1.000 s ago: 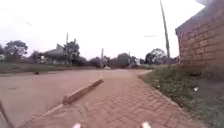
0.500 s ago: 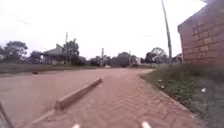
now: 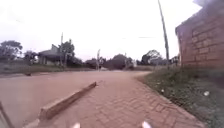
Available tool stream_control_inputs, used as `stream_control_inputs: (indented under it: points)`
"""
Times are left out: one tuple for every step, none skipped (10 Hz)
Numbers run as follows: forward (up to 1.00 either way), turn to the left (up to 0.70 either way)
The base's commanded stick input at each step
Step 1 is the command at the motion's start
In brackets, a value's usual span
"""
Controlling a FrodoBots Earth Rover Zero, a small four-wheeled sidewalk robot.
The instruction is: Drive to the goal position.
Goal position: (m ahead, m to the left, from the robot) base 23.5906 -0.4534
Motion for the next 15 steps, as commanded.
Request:
stream_control_inputs:
  points:
    - [0.5,-0.47]
    - [0.5,-0.44]
    - [0.5,-0.4]
    - [0.5,-0.29]
    - [0.5,0.06]
    - [0.5,0.14]
    - [0.5,0.19]
    - [0.5,0.09]
    - [0.5,0.02]
    - [0.5,0.13]
    - [0.5,0.24]
    - [0.5,0.2]
    - [0.5,0.15]
    - [0.5,-0.41]
    - [0.5,-0.29]
